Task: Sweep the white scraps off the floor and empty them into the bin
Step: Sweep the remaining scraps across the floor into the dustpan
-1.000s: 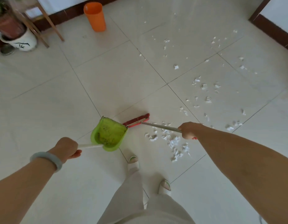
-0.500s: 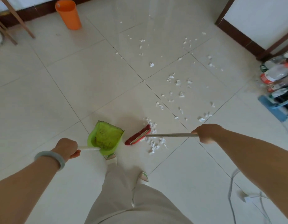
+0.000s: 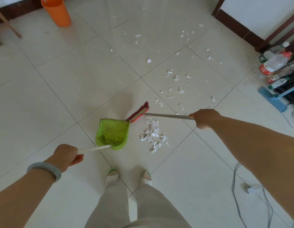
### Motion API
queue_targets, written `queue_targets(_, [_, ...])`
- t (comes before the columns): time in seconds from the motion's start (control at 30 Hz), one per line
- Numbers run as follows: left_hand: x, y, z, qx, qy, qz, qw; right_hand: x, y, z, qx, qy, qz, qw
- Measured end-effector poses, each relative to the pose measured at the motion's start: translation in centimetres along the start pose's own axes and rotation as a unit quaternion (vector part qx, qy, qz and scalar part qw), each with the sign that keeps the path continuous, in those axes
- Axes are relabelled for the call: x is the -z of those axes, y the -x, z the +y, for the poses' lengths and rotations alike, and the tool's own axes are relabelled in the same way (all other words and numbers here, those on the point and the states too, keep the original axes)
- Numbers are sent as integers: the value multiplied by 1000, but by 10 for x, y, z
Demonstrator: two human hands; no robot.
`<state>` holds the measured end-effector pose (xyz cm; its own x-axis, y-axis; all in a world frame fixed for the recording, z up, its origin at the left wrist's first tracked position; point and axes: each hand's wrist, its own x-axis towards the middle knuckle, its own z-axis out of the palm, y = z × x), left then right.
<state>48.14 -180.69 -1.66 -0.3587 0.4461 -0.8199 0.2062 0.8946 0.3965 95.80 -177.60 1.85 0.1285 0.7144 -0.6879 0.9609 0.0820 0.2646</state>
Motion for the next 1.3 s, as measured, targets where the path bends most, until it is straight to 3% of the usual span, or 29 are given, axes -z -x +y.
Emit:
queue_targets(0.17, [3,-7,6,2,5,4,1000,0,-19,-51,-20,-55,-12,998])
queue_targets(0.43, [1,-41,19,-7,-109,12,994,-37,-20,-89,-78,-128,-65,987])
queue_targets(0.83, [-40,-45,28,-64,-259,-100,959,-131,89,-96,-189,-221,-116,950])
queue_targets(1.03, [-57,-50,29,-90,-296,-139,941,-142,128,-114,-231,-322,-153,905])
queue_targets(1.3, [-84,-57,38,-93,-293,-157,939,-112,118,-154,-317,-471,-149,810])
